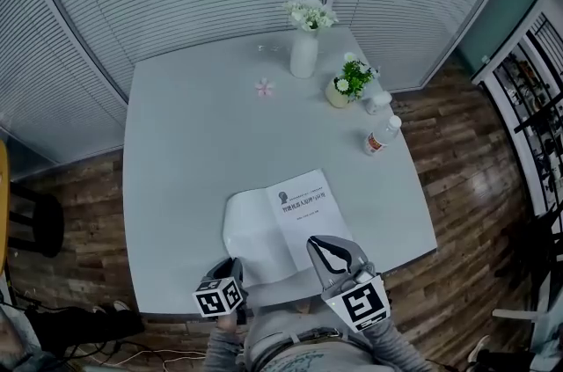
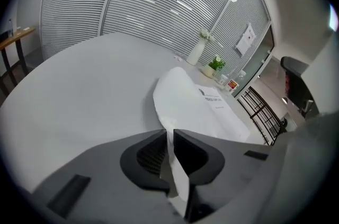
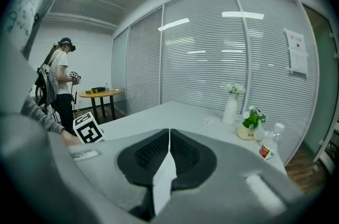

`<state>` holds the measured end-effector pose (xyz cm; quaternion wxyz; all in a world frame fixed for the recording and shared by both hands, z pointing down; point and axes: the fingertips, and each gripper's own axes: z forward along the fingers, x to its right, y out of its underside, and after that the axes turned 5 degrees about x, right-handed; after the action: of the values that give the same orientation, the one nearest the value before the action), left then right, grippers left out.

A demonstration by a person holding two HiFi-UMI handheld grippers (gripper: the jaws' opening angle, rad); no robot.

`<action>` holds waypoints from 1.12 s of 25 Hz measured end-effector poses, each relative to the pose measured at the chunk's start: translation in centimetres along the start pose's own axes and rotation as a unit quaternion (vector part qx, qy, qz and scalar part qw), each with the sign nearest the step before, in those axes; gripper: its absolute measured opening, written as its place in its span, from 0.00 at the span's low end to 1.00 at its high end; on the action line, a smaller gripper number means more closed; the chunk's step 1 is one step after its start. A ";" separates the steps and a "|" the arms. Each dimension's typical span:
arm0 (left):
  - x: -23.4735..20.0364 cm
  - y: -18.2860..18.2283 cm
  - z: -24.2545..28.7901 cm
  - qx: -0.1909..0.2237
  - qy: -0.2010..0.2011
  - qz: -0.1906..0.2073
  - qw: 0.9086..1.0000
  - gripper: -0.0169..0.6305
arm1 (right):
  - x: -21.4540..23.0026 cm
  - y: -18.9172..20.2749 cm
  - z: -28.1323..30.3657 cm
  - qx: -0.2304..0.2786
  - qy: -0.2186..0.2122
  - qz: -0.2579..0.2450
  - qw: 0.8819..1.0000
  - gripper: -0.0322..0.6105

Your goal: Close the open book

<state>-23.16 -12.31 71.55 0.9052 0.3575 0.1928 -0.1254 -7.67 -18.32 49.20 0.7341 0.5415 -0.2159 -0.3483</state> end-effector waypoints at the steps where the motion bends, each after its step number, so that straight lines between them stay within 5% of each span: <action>1: 0.3 -0.2 -0.1 0.004 0.002 0.001 1.000 0.08 | 0.0 0.1 0.0 0.000 -0.002 -0.003 1.000 0.06; 28: 14.4 -3.1 2.6 0.017 0.095 0.093 0.991 0.08 | 5.8 1.3 -3.1 0.013 0.026 0.013 0.999 0.06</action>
<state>-10.77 -17.58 65.09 0.8842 0.3994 0.2423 -0.0096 -1.34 -20.45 49.09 0.7372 0.5567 -0.2079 -0.3216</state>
